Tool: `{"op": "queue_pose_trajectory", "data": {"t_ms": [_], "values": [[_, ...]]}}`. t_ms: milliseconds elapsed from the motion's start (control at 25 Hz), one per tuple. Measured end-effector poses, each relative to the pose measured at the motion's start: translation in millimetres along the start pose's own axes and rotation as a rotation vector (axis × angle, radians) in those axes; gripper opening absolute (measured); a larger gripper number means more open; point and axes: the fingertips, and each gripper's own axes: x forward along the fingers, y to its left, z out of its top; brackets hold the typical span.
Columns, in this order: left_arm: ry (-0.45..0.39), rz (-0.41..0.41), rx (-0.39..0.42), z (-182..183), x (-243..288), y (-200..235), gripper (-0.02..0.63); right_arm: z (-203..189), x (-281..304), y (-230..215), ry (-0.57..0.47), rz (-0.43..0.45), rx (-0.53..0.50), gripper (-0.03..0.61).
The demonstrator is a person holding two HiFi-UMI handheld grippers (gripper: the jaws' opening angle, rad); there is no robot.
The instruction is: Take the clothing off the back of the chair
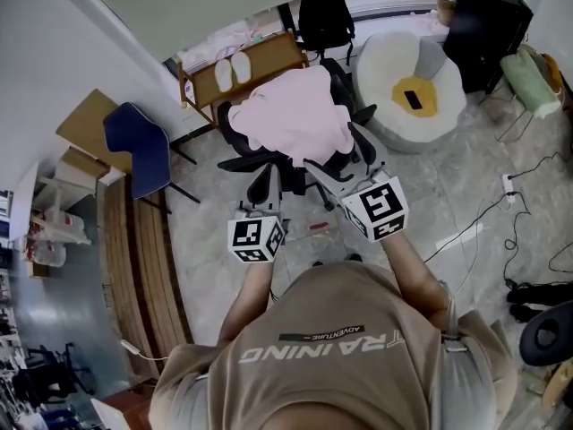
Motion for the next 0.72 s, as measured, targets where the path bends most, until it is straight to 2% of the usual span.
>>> {"op": "queue_pose_trajectory", "data": {"t_ms": [240,560,720], "values": [[-0.026,0.019,0.009,7.4,-4.6,12.0,0.009,-1.4,22.8,-5.1,0.015,-0.004,0.011,0.414],[-0.028,0.055,-0.009,1.4,-8.4,39.7,0.009,-12.0,91.7,-19.7,0.11,-0.023,-0.069,0.414],[-0.039,0.072,-0.012,2.1,-11.7,53.5,0.009,-16.9,97.0,-23.8,0.113,-0.036,-0.073,0.413]]}}
